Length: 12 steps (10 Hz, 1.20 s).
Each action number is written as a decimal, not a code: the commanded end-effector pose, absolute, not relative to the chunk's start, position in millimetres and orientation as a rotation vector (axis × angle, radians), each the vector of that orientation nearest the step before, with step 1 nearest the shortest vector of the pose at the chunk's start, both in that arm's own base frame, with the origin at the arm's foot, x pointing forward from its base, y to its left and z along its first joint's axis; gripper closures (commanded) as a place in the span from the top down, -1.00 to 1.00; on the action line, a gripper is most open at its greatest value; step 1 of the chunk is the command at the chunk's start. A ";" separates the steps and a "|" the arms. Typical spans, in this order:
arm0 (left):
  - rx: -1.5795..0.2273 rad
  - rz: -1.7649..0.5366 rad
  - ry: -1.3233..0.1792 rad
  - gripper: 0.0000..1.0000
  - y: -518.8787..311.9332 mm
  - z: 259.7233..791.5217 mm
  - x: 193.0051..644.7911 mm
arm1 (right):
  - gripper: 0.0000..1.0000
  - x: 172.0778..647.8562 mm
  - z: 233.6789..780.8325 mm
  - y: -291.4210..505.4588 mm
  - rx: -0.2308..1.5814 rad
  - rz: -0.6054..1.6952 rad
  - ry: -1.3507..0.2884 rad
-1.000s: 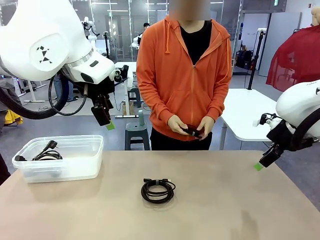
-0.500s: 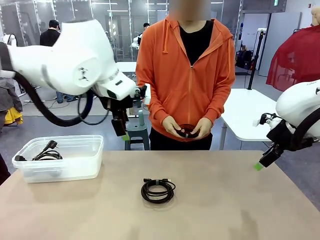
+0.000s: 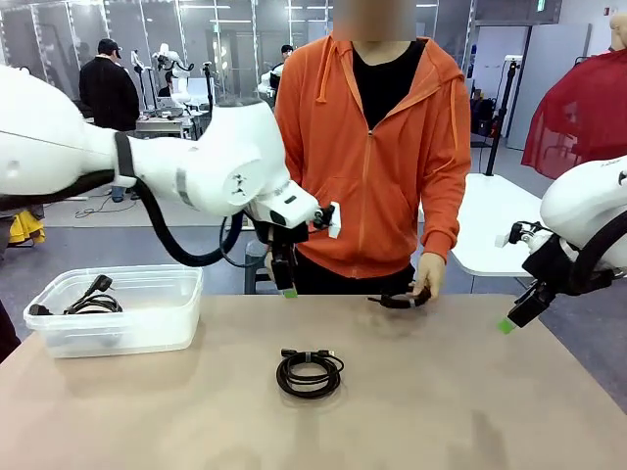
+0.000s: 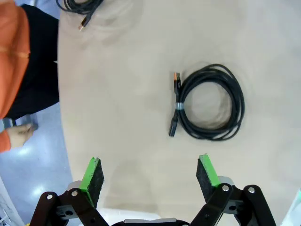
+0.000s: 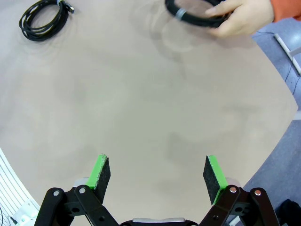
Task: Organize and store the cables.
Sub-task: Place the USB Extension Cable into the Organizing box.
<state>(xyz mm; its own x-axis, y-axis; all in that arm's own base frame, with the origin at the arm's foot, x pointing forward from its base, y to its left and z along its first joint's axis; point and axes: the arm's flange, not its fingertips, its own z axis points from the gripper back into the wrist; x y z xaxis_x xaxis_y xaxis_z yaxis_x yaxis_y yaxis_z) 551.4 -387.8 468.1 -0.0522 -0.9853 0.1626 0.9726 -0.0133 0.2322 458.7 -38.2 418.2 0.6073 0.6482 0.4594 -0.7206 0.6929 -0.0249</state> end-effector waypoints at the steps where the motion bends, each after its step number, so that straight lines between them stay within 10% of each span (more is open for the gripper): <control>1: 0.057 -1.601 -0.238 1.00 -415.4 457.2 573.2 | 1.00 462.0 419.4 -37.2 0.163 0.784 -0.447; 12: -0.127 -1.580 -0.019 1.00 -432.1 355.6 577.9 | 1.00 462.0 419.4 -37.2 0.163 0.784 -0.447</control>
<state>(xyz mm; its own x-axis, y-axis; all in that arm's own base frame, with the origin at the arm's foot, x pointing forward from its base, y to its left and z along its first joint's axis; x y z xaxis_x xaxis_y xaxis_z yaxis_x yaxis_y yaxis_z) 581.3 -433.8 354.1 -0.0303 -0.9968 0.0744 0.9991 -0.0325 -0.0283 458.9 -38.2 418.4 0.6071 0.6482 0.4596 -0.7207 0.6928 -0.0252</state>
